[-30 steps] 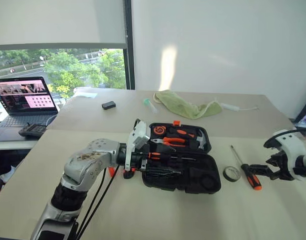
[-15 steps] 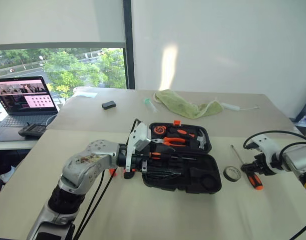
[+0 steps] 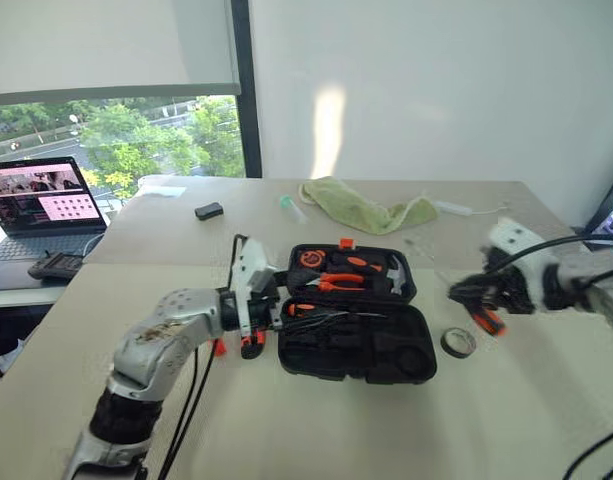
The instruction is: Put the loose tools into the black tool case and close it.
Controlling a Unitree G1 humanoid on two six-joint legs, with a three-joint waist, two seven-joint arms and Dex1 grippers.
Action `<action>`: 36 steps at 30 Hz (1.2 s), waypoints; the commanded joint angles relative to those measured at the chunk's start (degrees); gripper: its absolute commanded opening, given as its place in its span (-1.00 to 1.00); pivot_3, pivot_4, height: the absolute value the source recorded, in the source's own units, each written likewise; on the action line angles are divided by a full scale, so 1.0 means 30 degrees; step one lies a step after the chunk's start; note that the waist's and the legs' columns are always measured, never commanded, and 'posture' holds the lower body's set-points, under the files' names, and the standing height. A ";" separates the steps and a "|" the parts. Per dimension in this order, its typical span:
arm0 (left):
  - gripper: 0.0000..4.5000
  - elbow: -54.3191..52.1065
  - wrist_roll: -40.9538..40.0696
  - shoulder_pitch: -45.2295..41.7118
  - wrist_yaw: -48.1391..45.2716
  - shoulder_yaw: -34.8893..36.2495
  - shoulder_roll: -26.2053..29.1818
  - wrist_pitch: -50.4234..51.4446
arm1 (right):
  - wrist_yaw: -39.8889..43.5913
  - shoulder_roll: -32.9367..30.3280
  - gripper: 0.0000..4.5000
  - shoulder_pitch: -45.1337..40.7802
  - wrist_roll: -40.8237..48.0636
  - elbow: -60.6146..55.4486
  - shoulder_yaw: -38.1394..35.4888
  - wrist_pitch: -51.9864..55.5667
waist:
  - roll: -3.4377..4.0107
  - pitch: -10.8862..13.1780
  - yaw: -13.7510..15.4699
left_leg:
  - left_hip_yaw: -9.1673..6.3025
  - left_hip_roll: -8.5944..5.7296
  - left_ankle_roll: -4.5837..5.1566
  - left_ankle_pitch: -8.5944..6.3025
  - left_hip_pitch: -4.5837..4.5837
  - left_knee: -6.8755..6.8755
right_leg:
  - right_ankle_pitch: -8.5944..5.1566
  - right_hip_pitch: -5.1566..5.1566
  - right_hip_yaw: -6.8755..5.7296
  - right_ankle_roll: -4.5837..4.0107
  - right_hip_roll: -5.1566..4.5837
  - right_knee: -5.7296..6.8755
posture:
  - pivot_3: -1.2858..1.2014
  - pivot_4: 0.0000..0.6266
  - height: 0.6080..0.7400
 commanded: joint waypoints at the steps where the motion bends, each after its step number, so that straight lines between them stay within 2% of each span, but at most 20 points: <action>1: 1.00 -0.0537 -0.0953 0.1024 -0.0884 0.1454 0.1215 0.0027 | 0.0989 0.1710 -0.66 -0.1796 -0.2907 0.0612 0.4203 -0.2098 | -0.0004 0.0003 -0.0024 | 0.0000 0.0000 -0.0001 0.0001 0.0006 0.0000 | 0.0001 0.0006 0.0001 -0.0002 0.0002 -0.0001 | 0.03 -0.52 1.00; 4: 1.00 -0.1582 -0.1285 0.3144 -0.1541 0.2570 0.2731 -0.0153 | 0.1949 0.3516 -0.66 -0.3196 -0.5590 0.3388 0.7210 -0.4657 | 0.0000 0.0034 -0.0087 | 0.0009 -0.0024 -0.0031 0.0022 0.0012 -0.0010 | -0.0004 -0.0006 -0.0005 -0.0010 0.0000 0.0005 | 0.03 -0.52 1.00; 7: 1.00 -0.1862 -0.1477 0.3940 -0.1628 0.3073 0.3337 -0.0312 | 0.2851 0.4577 -0.66 -0.4190 -0.6669 0.5241 0.8131 -0.5973 | 0.0001 0.0068 0.0104 | 0.0024 -0.0031 -0.0179 0.0109 -0.0050 -0.0005 | -0.0005 -0.0057 -0.0014 -0.0010 0.0004 0.0005 | 0.03 -0.52 1.00; 13: 1.00 -0.2716 -0.1605 0.5320 -0.1600 0.4116 0.4292 -0.0587 | 0.4766 0.6573 -0.66 -0.5891 -0.8772 0.8603 0.9456 -0.8871 | -0.0017 0.0079 0.0168 | 0.0019 -0.0035 -0.0177 0.0107 -0.0105 -0.0005 | -0.0004 -0.0094 -0.0036 -0.0010 -0.0007 -0.0017 | 0.03 -0.52 1.00; 21: 1.00 -0.3301 -0.1846 0.5832 -0.0906 0.4552 0.4352 -0.0540 | 0.7320 0.7501 -0.66 -0.6247 -0.9072 0.8355 0.8927 -0.8539 | -0.0020 0.0081 -0.0029 | 0.0027 -0.0017 -0.0237 0.0142 -0.0079 -0.0098 | 0.0001 -0.0156 -0.0022 -0.0039 0.0012 0.0033 | 0.03 -0.52 1.00; 30: 1.00 -0.3199 -0.1654 0.5901 -0.0833 0.4407 0.4261 -0.0809 | 0.7768 0.7806 -0.67 -0.6454 -0.9861 0.9706 0.8623 -0.8836 | -0.0020 0.0082 -0.0090 | 0.0029 -0.0017 -0.0276 0.0164 -0.0097 -0.0133 | -0.0006 -0.0201 -0.0021 -0.0062 0.0015 0.0050 | 0.03 -0.52 1.00; 36: 1.00 -0.3287 -0.1473 0.5868 -0.0730 0.4073 0.4193 -0.0984 | 0.7437 0.8752 -0.67 -0.6427 -1.0700 1.2342 0.8839 -0.9986 | -0.0025 0.0079 -0.0178 | 0.0027 -0.0016 -0.0281 0.0168 -0.0078 -0.0133 | -0.0002 -0.0182 -0.0022 -0.0068 0.0019 0.0050 | 0.03 -0.52 1.00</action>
